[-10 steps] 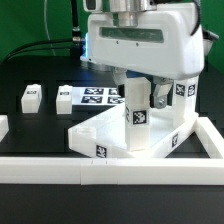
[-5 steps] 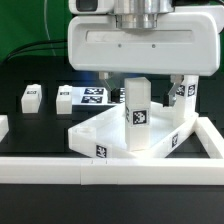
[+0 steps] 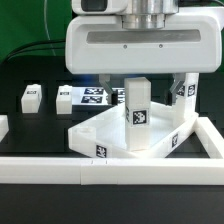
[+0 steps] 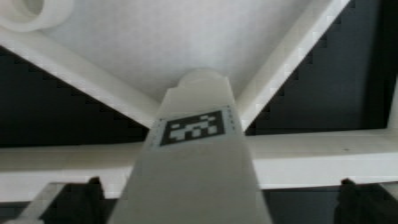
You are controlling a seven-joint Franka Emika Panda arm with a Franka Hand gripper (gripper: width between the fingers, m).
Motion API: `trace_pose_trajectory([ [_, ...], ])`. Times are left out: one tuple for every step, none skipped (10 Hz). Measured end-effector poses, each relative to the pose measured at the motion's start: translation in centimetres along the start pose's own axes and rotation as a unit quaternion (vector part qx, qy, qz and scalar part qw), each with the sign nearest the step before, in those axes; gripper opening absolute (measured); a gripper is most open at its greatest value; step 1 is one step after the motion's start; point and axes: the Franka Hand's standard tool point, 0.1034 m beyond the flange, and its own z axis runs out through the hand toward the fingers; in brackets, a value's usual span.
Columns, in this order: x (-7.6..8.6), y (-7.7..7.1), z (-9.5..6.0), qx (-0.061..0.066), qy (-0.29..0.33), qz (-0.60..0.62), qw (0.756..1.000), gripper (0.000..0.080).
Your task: Assemble desk
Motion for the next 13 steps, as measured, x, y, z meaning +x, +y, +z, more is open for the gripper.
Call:
trace_pose_trajectory([
  [0.0,0.0,0.0,0.0,0.0,0.002,1.0,0.0552],
  [0.0,0.0,0.0,0.0,0.0,0.002,1.0,0.0415],
  [0.0,0.0,0.0,0.0,0.0,0.002,1.0,0.0415],
  [0.0,0.0,0.0,0.0,0.0,0.002,1.0,0.0287],
  [0.0,0.0,0.0,0.0,0.0,0.002,1.0,0.0287],
  [0.0,0.0,0.0,0.0,0.0,0.01,1.0,0.0287],
  [0.0,0.0,0.0,0.001,0.0,0.035,0.999,0.0287],
  [0.0,-0.2,0.1,0.002,-0.001,0.115,0.993,0.0287],
  [0.0,-0.3,0.1,0.003,-0.001,0.186,0.982,0.0287],
  [0.0,-0.5,0.1,0.004,-0.001,0.247,0.969,0.0287],
  [0.2,-0.8,0.1,0.005,0.006,0.278,0.961,0.0287],
  [0.2,-1.1,0.1,0.008,0.009,0.33,0.944,0.0287],
  [0.2,-1.5,0.1,0.01,0.009,0.384,0.923,0.0287],
])
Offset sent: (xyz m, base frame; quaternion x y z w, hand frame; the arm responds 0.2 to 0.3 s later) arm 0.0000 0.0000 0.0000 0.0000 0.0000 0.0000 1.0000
